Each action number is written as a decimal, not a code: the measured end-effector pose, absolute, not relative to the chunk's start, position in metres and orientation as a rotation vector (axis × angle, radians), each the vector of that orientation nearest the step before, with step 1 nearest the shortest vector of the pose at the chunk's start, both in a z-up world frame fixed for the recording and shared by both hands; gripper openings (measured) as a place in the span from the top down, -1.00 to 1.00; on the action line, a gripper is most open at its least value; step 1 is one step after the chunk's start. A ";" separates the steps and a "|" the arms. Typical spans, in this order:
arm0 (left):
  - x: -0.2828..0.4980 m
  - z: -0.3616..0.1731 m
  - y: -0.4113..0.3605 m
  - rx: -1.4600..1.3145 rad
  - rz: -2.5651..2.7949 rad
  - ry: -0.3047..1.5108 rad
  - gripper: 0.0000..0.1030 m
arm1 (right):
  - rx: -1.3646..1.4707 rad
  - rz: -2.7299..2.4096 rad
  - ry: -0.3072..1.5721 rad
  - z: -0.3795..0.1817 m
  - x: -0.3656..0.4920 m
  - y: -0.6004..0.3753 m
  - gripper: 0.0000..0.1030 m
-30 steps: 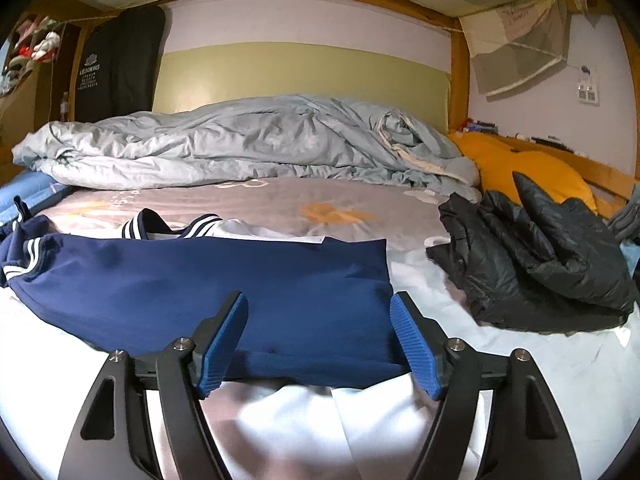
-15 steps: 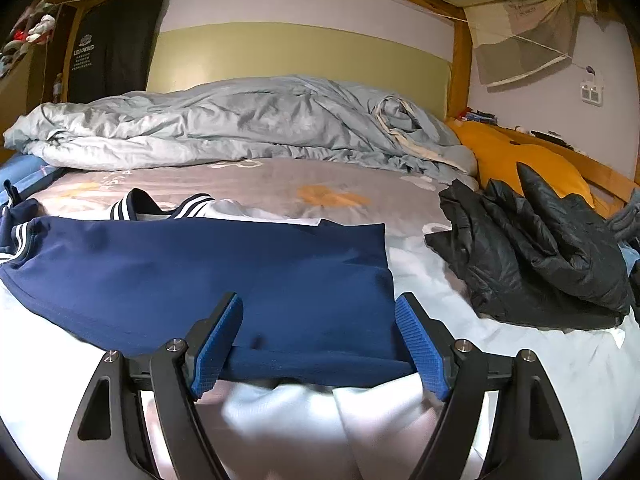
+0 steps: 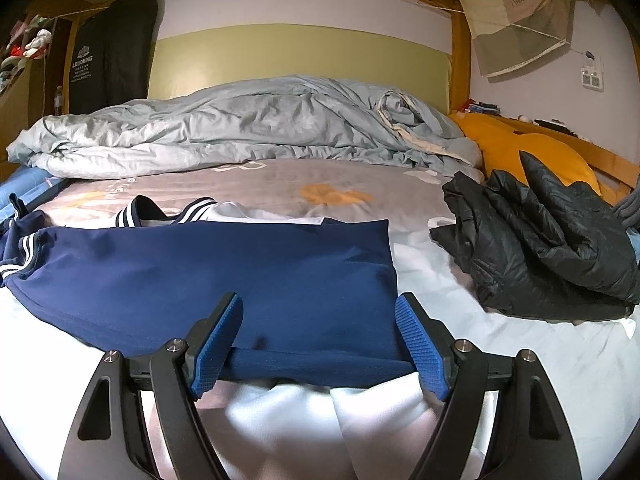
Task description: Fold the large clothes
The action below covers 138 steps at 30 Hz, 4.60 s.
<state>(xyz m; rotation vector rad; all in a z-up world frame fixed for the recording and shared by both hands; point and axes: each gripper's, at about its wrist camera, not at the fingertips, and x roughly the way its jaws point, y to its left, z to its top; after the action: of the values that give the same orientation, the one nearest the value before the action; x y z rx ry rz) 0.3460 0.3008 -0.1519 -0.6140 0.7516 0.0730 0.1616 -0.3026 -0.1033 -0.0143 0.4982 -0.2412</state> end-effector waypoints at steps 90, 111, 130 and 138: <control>0.205 -0.106 0.106 -0.394 -0.184 0.409 -0.56 | -0.567 0.553 0.852 -0.104 0.247 -0.045 -0.09; 0.207 -0.107 0.108 -0.399 -0.194 0.423 -0.56 | -0.531 0.467 0.797 -0.111 0.249 -0.042 0.84; 0.217 -0.112 0.101 -0.359 -0.162 0.492 -0.56 | -0.221 0.050 0.792 -0.092 0.218 -0.220 0.62; 0.215 -0.112 0.100 -0.358 -0.170 0.485 -0.56 | -0.390 0.172 0.762 -0.085 0.257 -0.143 -0.04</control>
<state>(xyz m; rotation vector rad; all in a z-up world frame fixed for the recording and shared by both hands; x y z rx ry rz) 0.2150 0.1004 -0.1116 -0.3576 0.4853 -0.1704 0.2566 -0.1429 -0.0852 -0.3903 0.7621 0.1718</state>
